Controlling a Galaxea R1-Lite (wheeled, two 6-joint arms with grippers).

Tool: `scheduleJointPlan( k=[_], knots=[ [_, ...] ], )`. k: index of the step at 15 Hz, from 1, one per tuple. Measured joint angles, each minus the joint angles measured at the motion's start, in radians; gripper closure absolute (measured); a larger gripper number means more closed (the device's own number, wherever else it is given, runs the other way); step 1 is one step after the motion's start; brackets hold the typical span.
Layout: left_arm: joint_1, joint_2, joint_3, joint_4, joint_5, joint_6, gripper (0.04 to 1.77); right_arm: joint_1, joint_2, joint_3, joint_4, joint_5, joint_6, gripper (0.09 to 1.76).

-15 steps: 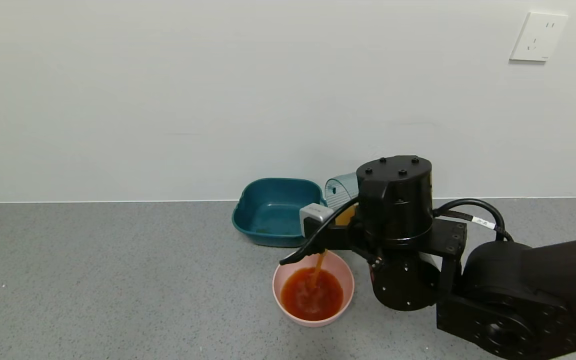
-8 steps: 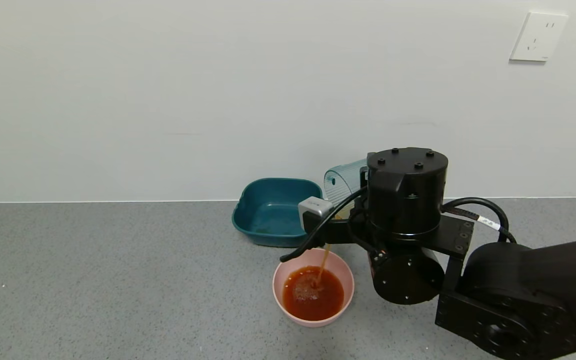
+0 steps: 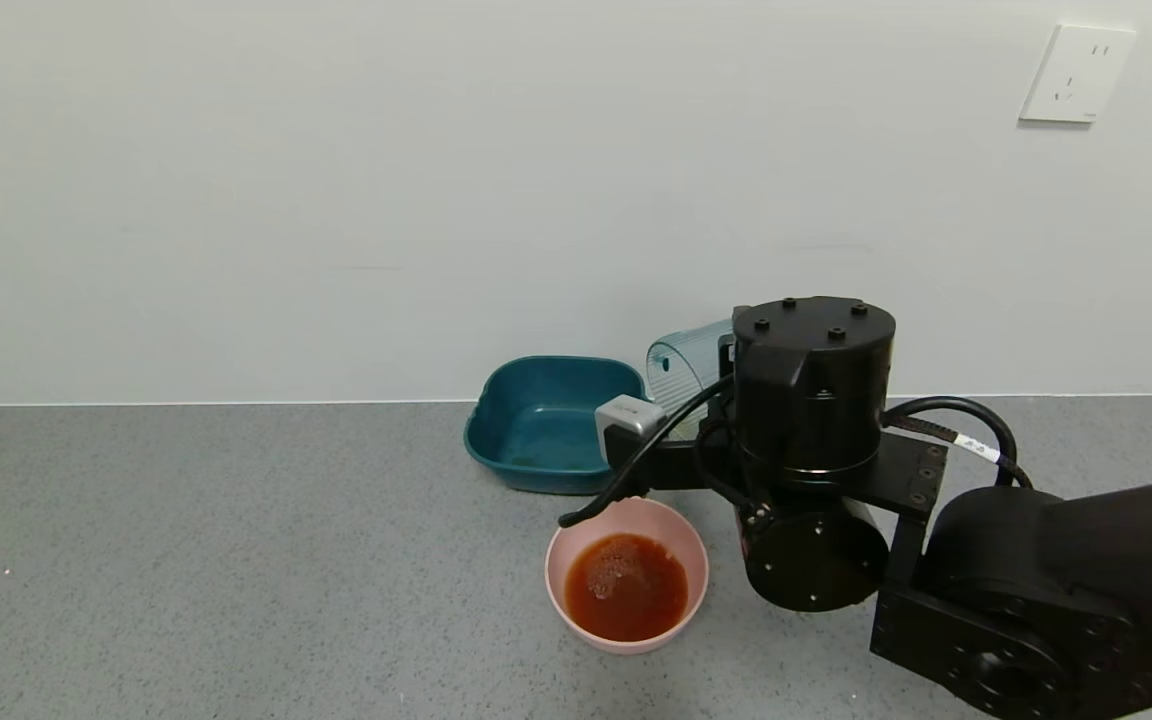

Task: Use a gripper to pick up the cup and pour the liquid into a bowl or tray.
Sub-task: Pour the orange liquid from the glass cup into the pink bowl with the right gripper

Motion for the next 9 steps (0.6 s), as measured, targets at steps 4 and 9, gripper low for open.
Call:
scheduleJointPlan(
  k=[4,9],
  knots=[
    [0.0,0.0,0.0,0.0,0.0,0.0,0.09,0.001,0.0,0.001,0.0,0.0,0.0,0.53],
    [0.0,0.0,0.0,0.0,0.0,0.0,0.09,0.0,0.0,0.01,-0.015,0.004,0.021,0.53]
  ],
)
